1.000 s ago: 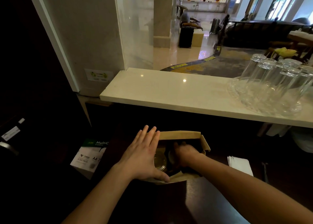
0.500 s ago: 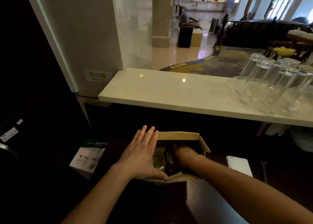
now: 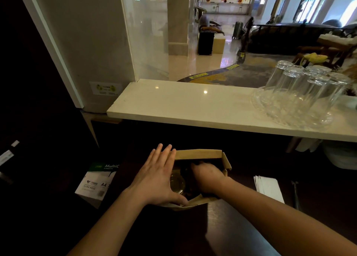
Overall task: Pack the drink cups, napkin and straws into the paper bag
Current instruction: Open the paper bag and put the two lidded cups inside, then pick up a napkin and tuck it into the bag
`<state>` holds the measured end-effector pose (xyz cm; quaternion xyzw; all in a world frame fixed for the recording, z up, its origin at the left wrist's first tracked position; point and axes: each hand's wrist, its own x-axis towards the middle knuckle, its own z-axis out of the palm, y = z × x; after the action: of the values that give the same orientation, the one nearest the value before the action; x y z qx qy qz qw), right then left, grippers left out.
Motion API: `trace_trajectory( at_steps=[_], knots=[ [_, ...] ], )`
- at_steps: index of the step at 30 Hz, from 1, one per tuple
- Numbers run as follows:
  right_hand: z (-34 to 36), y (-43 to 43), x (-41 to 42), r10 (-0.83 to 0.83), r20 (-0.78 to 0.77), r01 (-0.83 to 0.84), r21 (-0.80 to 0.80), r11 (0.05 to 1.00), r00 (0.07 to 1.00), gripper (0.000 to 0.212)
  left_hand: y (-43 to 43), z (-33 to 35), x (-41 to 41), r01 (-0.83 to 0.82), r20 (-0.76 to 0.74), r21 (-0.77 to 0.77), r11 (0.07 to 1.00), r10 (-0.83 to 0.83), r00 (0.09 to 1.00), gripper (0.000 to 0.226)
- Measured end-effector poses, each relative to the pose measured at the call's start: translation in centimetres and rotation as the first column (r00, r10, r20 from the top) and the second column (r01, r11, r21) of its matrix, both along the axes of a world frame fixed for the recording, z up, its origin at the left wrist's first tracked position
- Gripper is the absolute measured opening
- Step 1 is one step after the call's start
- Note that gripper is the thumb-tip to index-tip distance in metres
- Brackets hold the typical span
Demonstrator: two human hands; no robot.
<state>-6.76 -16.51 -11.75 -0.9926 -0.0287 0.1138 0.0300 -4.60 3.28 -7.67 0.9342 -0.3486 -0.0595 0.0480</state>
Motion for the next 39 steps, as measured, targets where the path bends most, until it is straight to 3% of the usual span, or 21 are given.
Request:
trace_trajectory(
  at_steps=[3,9,14,17,21,25,30,39],
  knots=[
    [1.9,0.3,-0.8,0.021,0.124,-0.027,0.048,0.998,0.992,0.034,-0.1,-0.2,0.0,-0.004,0.010,-0.009,1.000,0.004,1.000,0.140],
    [4.6,-0.8,-2.9,-0.063,0.289,-0.016,0.264,0.964,0.955,0.029,-0.1,-0.5,0.3,-0.042,0.019,-0.041,0.998,0.043,0.999,0.141],
    [5.8,-4.2,-5.8,-0.372,0.428,0.087,0.553,0.829,0.823,0.013,-0.2,-1.0,0.3,-0.087,0.012,-0.080,0.993,0.088,0.996,0.142],
    [4.9,-8.0,-7.0,-0.522,0.425,0.180,0.623,0.761,0.739,0.007,-0.3,-1.2,0.3,-0.096,0.012,-0.077,0.992,0.097,0.995,0.143],
    [0.5,-13.8,-8.0,-0.684,0.312,0.479,0.526,0.703,0.660,0.011,-0.4,-1.1,0.1,-0.109,0.016,-0.065,0.992,0.110,0.994,0.145],
    [-4.7,-18.9,-9.6,-0.793,0.107,0.717,0.370,0.591,0.599,0.031,-0.3,-1.0,-0.1,-0.109,0.009,-0.078,0.991,0.110,0.994,0.145],
    [-8.2,-21.3,-11.1,-0.821,0.001,0.798,0.238,0.554,0.571,0.048,-0.3,-0.8,-0.3,-0.106,-0.005,-0.073,0.992,0.106,0.994,0.141],
    [-10.2,-21.9,-12.2,-0.868,-0.114,0.875,0.082,0.477,0.483,0.044,-0.7,0.3,-1.0,-0.106,-0.039,-0.036,0.994,0.104,0.994,0.140]
  ],
)
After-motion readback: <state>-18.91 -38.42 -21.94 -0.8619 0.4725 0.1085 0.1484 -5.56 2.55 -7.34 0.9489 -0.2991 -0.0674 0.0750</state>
